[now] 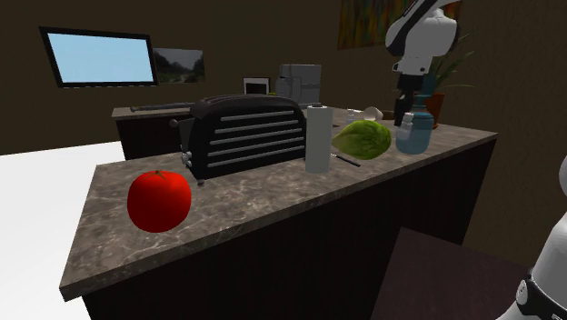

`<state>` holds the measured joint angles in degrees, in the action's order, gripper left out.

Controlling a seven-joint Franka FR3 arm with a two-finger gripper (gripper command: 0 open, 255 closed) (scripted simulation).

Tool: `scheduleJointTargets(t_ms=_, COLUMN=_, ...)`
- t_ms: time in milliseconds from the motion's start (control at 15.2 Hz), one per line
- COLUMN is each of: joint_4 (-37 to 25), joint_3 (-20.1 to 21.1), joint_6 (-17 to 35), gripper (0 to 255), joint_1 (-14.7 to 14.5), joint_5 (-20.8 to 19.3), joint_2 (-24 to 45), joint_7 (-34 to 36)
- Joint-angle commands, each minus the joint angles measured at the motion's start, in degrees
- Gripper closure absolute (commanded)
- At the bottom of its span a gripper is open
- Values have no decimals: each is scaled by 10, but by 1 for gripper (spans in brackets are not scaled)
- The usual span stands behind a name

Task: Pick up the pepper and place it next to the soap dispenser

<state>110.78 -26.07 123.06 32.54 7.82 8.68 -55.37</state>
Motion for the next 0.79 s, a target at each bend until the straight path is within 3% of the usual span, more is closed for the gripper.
scheduleJointTargets(t_ms=0, joint_4=11, joint_3=1, joint_6=16, gripper=255, joint_1=0, joint_5=4, joint_2=5, joint_7=-2)
scheduleJointTargets(t_ms=726, joint_4=49, joint_3=9, joint_6=90, gripper=255, joint_1=6, joint_5=34, joint_2=47, joint_7=-25)
